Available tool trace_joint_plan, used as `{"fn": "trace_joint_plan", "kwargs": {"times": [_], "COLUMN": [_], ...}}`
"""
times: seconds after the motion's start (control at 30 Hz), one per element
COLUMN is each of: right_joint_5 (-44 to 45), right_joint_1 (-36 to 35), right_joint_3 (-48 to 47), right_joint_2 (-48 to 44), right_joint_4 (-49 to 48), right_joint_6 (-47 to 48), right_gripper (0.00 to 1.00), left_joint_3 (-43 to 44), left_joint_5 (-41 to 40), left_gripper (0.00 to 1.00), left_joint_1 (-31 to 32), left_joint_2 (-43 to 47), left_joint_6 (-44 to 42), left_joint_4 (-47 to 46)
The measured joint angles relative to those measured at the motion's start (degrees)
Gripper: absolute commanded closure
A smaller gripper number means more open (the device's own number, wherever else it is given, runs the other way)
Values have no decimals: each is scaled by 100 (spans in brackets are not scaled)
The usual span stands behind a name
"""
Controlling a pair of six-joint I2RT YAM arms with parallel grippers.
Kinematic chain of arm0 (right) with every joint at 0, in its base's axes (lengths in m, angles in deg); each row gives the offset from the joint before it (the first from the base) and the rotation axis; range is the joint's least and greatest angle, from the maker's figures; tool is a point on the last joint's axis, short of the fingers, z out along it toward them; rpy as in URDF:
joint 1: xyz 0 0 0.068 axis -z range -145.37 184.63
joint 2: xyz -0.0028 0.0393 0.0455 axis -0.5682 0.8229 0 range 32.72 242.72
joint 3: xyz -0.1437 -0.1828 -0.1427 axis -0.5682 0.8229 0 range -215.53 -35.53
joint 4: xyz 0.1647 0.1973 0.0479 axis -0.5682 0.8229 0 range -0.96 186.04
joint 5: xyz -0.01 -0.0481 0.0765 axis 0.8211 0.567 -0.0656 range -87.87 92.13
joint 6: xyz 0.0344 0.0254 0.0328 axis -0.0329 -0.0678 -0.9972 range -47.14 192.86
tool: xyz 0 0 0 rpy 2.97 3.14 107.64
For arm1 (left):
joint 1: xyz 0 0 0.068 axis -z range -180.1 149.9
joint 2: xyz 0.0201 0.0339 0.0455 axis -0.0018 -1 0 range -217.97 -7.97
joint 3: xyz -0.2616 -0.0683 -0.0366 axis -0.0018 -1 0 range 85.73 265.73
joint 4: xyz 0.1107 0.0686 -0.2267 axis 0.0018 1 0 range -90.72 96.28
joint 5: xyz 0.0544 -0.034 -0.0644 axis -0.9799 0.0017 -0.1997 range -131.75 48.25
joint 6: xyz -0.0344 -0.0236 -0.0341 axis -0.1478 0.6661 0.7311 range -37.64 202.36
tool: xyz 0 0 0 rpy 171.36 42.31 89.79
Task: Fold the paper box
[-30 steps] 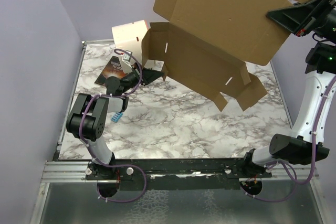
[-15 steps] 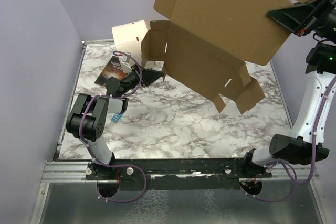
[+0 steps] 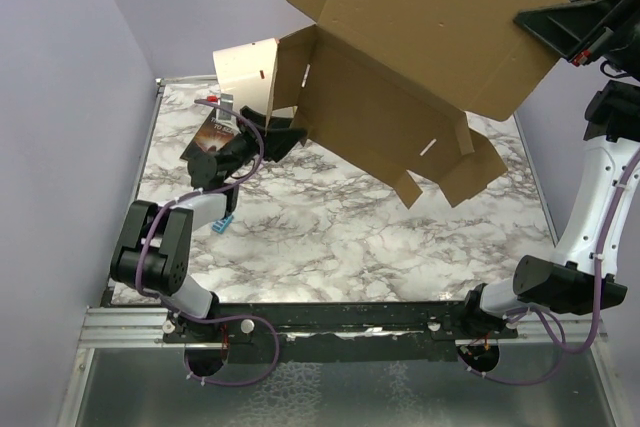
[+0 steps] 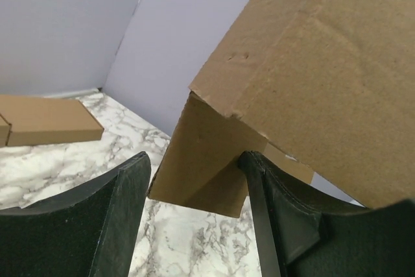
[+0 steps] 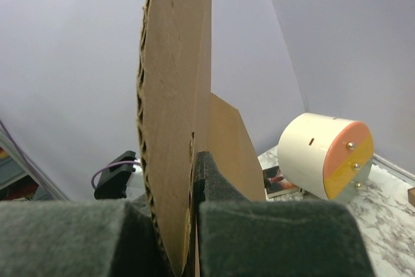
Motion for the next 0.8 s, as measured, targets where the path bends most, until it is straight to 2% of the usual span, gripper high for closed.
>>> {"fn": "trace_joint_plan", "kwargs": {"times": [0.13, 0.17, 0.23, 0.27, 0.67, 0.77, 0.8], "right_joint_5": [76, 90, 118, 133, 168, 177, 181], "right_joint_1": [0, 7, 17, 39, 120, 125, 127], "right_joint_3": [2, 7, 33, 72, 446, 514, 542], "right_joint_2": [0, 0, 0, 0, 0, 0, 0], "right_joint_4": [-90, -125, -188, -243, -498, -562, -577], "right_joint_6": [-96, -129, -173, -199, -365, -398, -409], "right_gripper": [99, 99, 99, 99, 99, 99, 99], "left_joint_3": [-11, -11, -24, -48, -282, -293, -306], "left_joint_5": [-50, -59, -90, -114, -229, -236, -247], "left_gripper": [39, 42, 55, 58, 76, 100, 100], "left_joint_1": [0, 0, 0, 0, -66, -83, -85], "left_joint_2": [212, 264, 363, 404, 610, 612, 612], "left_joint_6": [-131, -136, -131, -125, 407, 671, 756], "left_joint_4": [0, -2, -2, -2, 0, 0, 2]}}
